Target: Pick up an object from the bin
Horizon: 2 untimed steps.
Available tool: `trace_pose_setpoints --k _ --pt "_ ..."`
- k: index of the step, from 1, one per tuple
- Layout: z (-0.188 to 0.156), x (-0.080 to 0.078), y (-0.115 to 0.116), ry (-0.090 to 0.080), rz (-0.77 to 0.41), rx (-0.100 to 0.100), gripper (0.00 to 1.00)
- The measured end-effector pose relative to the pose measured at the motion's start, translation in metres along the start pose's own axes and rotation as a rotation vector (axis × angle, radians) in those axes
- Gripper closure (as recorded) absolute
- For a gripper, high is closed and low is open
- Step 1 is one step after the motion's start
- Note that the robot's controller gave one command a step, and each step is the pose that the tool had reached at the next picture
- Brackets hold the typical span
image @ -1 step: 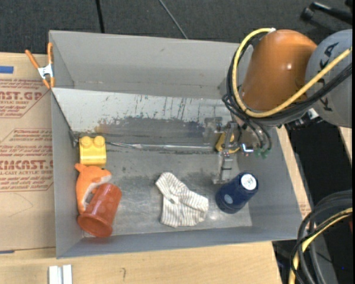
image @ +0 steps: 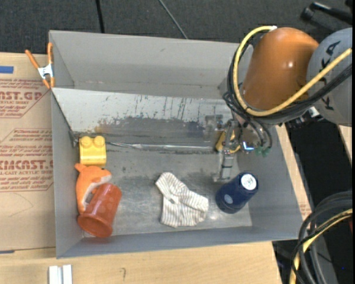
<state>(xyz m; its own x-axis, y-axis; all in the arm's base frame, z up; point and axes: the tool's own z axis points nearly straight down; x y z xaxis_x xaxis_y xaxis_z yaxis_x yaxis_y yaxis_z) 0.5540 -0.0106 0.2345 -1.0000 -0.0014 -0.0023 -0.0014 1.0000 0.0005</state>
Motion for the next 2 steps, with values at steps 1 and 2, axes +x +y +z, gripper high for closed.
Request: trace_pose_setpoints --k 1,2 --pt "0.054 0.02 -0.003 -0.005 0.041 -0.001 0.0" --pt "0.112 0.01 0.024 -0.004 -0.009 0.001 0.0"
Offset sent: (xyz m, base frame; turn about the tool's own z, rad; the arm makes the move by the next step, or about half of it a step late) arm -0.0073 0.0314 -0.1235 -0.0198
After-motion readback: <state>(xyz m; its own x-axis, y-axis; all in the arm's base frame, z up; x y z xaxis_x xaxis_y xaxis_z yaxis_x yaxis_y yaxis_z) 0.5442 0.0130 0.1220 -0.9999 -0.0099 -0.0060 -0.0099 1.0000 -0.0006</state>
